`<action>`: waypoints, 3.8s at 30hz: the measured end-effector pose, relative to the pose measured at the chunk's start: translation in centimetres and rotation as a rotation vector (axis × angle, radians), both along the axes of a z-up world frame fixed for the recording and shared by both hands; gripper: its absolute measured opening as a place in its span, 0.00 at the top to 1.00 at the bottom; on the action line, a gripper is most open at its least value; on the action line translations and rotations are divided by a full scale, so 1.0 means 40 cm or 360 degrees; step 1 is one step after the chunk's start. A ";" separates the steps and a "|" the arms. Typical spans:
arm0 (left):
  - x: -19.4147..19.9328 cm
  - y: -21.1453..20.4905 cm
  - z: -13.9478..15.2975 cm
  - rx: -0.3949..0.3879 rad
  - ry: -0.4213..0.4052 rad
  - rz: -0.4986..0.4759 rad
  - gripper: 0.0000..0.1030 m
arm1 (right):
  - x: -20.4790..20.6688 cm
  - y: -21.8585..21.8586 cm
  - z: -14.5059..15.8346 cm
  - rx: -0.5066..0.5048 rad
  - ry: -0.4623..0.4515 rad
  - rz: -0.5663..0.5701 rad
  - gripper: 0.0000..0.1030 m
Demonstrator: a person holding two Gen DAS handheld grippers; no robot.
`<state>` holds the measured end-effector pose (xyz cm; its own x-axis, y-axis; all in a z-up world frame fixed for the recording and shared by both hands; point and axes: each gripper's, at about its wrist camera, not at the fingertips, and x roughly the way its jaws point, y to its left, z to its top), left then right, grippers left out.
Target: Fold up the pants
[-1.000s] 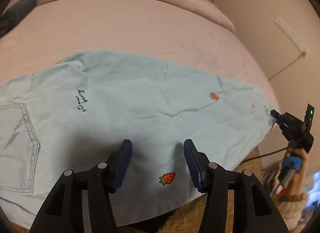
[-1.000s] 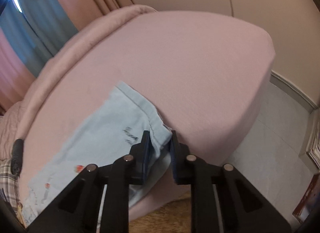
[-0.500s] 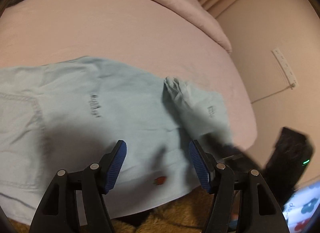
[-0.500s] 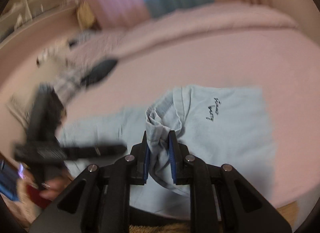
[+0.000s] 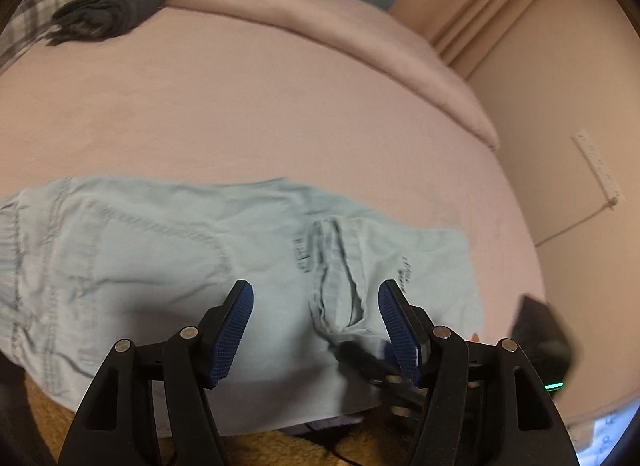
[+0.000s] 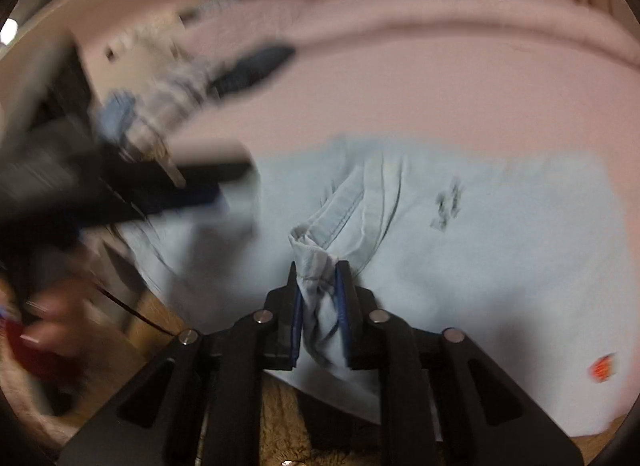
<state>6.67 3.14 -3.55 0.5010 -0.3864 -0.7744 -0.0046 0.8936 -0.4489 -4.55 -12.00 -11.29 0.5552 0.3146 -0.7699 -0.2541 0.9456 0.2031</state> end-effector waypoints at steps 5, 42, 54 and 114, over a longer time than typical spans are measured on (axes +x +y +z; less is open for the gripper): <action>0.015 -0.017 -0.029 0.0032 0.0076 0.0003 0.37 | -0.013 -0.019 0.016 0.0097 0.0021 0.0040 0.67; -0.008 -0.029 -0.031 0.0132 0.0080 0.0024 0.37 | -0.074 0.016 0.083 -0.0060 -0.0112 0.0117 0.62; -0.016 -0.283 -0.014 0.0138 -0.0117 -0.0391 0.56 | -0.166 -0.309 0.169 -0.0173 -0.0281 -0.0573 0.75; -0.087 -0.195 -0.122 0.0210 0.0073 -0.0285 0.67 | -0.189 -0.375 0.116 -0.0062 0.0031 -0.0714 0.64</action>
<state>3.20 -4.66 -8.44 0.3967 -0.3596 -0.8446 0.1417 0.9330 -0.3307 -12.10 -27.01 -6.66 0.6154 0.0163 -0.7880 0.1863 0.9684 0.1656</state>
